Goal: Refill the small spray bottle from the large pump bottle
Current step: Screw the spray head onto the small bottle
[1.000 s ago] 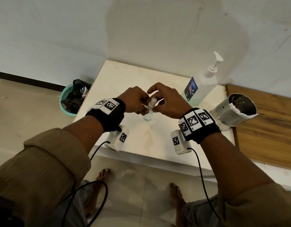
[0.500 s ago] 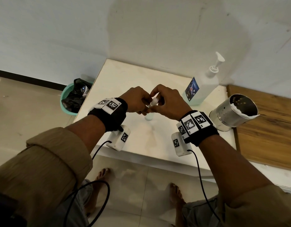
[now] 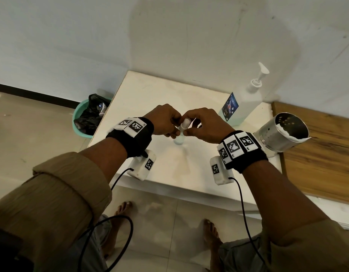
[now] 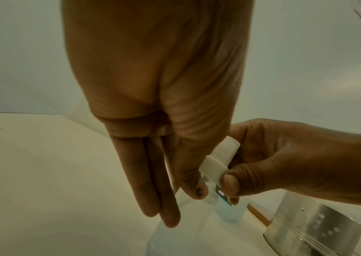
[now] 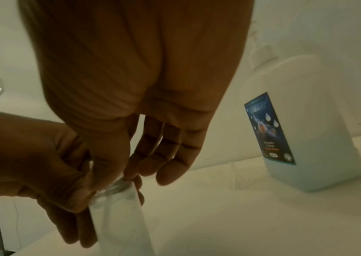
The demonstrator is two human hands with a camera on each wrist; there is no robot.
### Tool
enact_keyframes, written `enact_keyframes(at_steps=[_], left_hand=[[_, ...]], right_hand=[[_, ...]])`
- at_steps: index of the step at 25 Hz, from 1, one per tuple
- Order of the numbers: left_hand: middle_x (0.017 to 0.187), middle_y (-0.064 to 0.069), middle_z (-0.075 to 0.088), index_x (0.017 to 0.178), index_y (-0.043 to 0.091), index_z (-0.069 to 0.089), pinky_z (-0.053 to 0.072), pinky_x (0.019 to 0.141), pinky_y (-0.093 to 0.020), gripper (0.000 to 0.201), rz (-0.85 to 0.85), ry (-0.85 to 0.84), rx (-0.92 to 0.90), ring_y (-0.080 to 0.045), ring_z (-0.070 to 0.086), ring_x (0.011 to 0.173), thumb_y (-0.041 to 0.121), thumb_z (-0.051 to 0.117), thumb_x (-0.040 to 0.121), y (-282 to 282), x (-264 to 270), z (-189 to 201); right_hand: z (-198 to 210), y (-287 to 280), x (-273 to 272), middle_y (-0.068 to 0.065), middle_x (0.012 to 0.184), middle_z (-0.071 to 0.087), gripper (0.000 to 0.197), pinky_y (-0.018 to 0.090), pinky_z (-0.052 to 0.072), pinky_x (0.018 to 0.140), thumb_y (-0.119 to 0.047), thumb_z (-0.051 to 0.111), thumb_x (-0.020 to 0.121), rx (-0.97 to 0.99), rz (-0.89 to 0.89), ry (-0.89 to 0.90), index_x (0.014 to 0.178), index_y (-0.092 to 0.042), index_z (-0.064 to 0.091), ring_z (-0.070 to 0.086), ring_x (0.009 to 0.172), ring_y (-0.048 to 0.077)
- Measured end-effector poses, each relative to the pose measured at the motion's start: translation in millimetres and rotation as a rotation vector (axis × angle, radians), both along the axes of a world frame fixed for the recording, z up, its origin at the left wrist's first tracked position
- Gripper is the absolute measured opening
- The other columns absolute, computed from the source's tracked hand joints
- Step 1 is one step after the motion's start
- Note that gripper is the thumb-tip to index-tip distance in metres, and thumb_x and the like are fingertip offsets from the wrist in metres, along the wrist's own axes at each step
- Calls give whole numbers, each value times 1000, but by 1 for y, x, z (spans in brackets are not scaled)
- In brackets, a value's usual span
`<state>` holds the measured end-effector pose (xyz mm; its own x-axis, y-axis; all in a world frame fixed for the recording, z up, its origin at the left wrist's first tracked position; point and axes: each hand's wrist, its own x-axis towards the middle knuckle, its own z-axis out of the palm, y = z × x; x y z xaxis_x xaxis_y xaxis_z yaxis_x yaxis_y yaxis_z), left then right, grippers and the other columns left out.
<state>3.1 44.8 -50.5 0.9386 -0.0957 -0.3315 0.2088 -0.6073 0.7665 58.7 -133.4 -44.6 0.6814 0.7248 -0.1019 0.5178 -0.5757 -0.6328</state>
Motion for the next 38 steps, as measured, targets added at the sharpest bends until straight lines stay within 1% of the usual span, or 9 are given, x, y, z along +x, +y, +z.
enact_keyframes(at_steps=[3,7,11,14,17,20,24,31,38], left_hand=[[98,-10,75,105,3,70,62,77,-38,24,-9,-4,-6,-21,75,79,-1,70,82,-1,0,-1],[101,-6,75,109,5,70,62,75,-35,27,-15,1,-26,-19,75,79,-2,67,84,-3,-1,-2],[106,-5,74,111,5,69,61,73,-29,29,-9,13,-38,-20,74,83,-1,69,83,-2,0,-2],[105,7,72,108,16,70,46,66,-12,35,-55,-10,80,-11,68,89,12,80,75,-1,0,-4],[92,11,69,90,26,68,40,68,-16,29,-67,-69,154,-5,61,83,26,86,67,-5,0,-5],[95,7,73,91,23,70,47,77,-25,31,-52,-107,165,-10,65,91,28,87,65,-8,1,-6],[87,7,69,85,23,68,43,71,-24,29,-57,-113,205,-14,64,87,30,88,65,-10,2,-8],[94,3,75,94,17,74,43,71,-23,35,-42,-112,216,-13,65,85,28,88,65,-12,2,-7],[98,3,74,99,14,72,42,69,-22,40,-39,-88,213,-13,63,86,28,88,65,-12,4,-8]], right_hand=[[0,2,-1,-4,84,70,21,34,55,72,-21,82,75,-21,-34,-11,91,-16,70,65,74,17],[-5,2,-4,-10,77,64,24,31,50,65,-34,79,77,-44,-70,-87,88,-17,66,61,70,12],[-3,2,-4,-6,82,67,18,30,50,68,-23,79,77,-41,-68,-57,90,-17,68,62,72,13],[0,0,-3,-1,92,69,22,32,54,73,-16,81,75,-13,-70,-11,94,-17,71,64,74,15],[4,0,-4,-6,88,69,25,28,53,70,-18,84,73,-26,-61,26,94,-16,71,65,72,11],[8,-2,-5,-6,87,68,33,20,46,64,-30,86,71,-38,-85,3,94,-16,67,62,73,7],[6,0,-9,-6,70,62,35,18,38,55,-43,83,72,-71,-202,-64,83,-15,66,54,63,5],[13,0,-10,1,83,72,18,32,57,74,-16,80,74,28,-87,-9,90,-13,72,68,79,16],[16,0,-7,-4,87,70,33,24,57,73,-4,80,72,75,-34,0,98,-16,64,67,80,14]])
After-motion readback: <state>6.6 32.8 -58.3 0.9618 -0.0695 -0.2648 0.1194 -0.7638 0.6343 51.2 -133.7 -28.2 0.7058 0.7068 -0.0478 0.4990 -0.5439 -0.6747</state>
